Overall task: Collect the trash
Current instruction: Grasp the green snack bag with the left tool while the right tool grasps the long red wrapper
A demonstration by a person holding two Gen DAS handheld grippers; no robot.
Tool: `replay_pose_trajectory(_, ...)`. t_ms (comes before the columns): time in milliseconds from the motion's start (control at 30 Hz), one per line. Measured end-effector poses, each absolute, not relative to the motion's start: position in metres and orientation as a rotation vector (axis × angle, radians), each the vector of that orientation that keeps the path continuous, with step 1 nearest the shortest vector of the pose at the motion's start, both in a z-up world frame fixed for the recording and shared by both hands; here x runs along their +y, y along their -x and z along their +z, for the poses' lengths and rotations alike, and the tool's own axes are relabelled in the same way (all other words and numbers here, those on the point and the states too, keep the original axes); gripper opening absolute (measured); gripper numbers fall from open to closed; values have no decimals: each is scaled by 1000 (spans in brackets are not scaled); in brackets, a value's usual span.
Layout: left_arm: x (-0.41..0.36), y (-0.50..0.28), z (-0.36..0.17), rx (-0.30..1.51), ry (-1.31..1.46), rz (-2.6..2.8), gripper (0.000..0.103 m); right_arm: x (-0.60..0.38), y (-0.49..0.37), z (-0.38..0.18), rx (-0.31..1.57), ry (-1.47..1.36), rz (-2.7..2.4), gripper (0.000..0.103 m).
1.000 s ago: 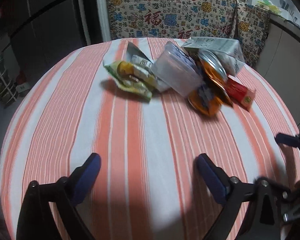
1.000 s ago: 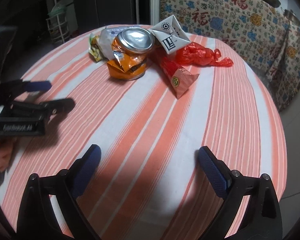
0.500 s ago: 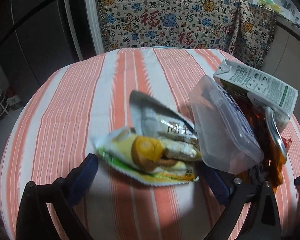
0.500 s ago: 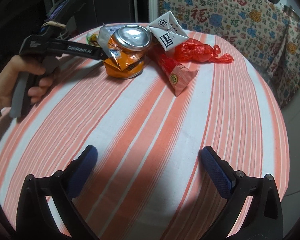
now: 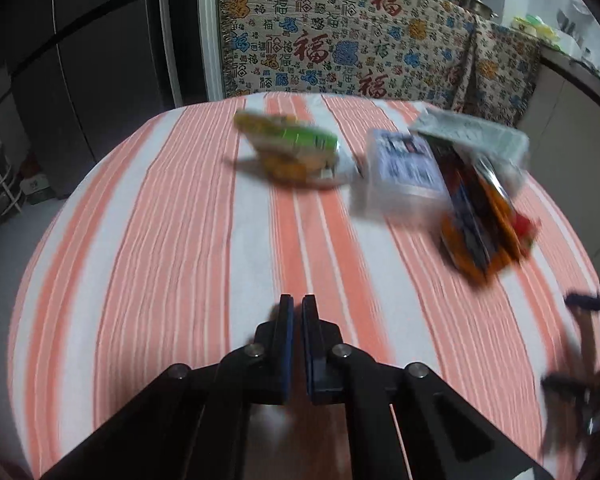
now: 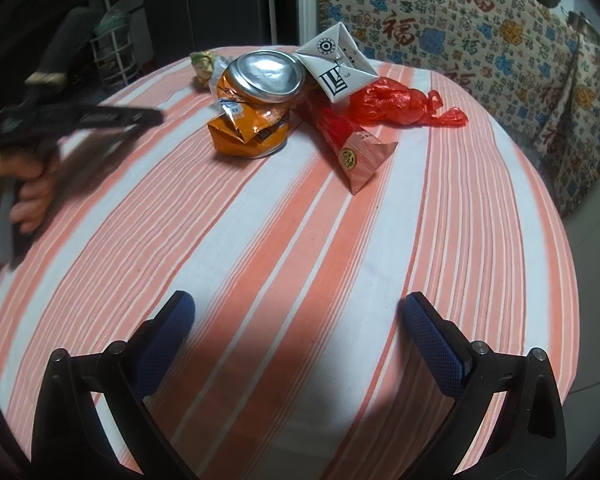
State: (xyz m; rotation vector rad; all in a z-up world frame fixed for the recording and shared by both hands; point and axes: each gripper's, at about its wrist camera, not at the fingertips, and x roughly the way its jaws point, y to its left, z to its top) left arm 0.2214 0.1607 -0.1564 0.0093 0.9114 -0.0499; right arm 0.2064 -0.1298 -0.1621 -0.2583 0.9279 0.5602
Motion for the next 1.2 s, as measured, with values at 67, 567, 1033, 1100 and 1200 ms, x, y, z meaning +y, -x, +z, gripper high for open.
replay_pose_trajectory(67, 161, -207, -155, 925, -26, -35, 8, -130, -205, -162, 927, 259, 560, 103)
replay_pose_trajectory(567, 113, -354, -105, 849, 139, 45, 69, -128, -206, -162, 928, 260, 559, 103)
replay_pose_trajectory(1033, 135, -316, -125, 943, 28, 41, 28, -127, -207, -163, 931, 259, 560, 103)
replay_pose_trajectory(1100, 131, -277, -118, 961, -41, 7, 28, -127, -207, -162, 931, 260, 560, 103)
replay_pose_trajectory(1200, 120, -220, -120, 975, -78, -42, 29, -127, -207, -162, 931, 260, 560, 103)
